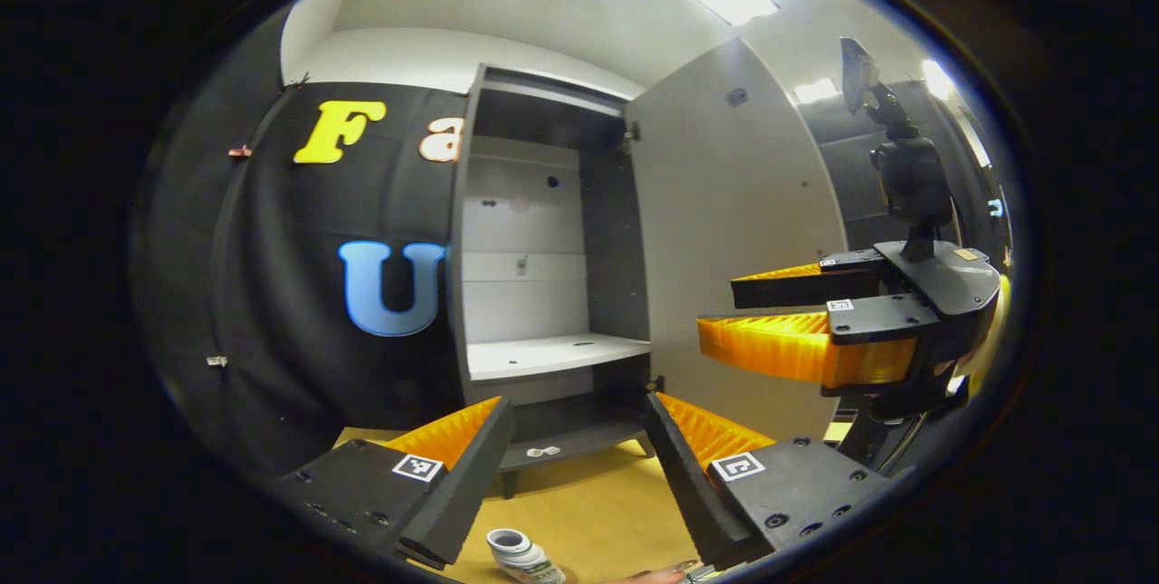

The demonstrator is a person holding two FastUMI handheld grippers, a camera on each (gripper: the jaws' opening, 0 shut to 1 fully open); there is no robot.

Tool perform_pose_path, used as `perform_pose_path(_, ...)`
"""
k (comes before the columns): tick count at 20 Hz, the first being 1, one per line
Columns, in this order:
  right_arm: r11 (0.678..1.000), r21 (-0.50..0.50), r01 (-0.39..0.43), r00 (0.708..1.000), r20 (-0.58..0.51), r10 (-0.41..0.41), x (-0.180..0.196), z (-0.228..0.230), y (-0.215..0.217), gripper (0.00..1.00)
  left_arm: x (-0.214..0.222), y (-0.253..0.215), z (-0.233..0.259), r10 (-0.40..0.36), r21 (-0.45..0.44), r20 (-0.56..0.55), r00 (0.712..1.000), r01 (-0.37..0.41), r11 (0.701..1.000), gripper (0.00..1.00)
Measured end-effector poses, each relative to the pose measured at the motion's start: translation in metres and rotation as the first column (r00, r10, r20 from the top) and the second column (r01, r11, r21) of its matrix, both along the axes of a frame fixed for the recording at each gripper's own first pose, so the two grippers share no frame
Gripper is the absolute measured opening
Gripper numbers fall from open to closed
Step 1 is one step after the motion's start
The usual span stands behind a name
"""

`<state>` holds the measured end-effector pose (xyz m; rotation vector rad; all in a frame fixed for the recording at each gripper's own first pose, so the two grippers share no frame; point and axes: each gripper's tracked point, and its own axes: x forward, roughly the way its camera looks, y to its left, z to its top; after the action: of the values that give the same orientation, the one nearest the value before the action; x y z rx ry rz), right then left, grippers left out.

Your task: Open the cabinet door with the right hand, grasp the bottle in the cabinet with the left hand and place it on the coaster, then close the cabinet door with the right hand.

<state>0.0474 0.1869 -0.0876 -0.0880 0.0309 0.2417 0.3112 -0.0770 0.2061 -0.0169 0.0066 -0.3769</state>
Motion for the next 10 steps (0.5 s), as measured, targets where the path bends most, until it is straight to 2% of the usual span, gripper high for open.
perform_pose_path(3,0.997,0.073,-0.017,0.996,-0.086,0.023,-0.042,0.004,-0.014,0.92,-0.009,-0.030,0.007,-0.076,-0.039,-0.034,0.997,0.075,0.996,0.90)
perform_pose_path(4,0.995,0.103,-0.011,0.997,-0.074,0.019,-0.050,0.017,-0.025,0.93,-0.010,-0.038,0.009,-0.086,-0.050,-0.043,0.995,0.084,0.995,0.94)
perform_pose_path(5,0.992,0.125,-0.003,0.998,-0.060,0.010,-0.059,0.030,-0.039,0.93,-0.007,-0.045,0.010,-0.091,-0.059,-0.050,0.995,0.088,0.994,0.92)
perform_pose_path(8,0.985,0.173,-0.001,0.999,-0.041,0.008,-0.086,0.059,-0.080,0.92,-0.007,-0.066,0.017,-0.079,-0.051,-0.048,0.996,0.077,0.996,0.92)
perform_pose_path(10,0.989,0.149,-0.017,1.000,0.009,0.016,-0.094,0.077,-0.114,0.92,-0.004,-0.081,0.020,-0.041,-0.047,-0.050,0.998,0.039,0.998,0.89)
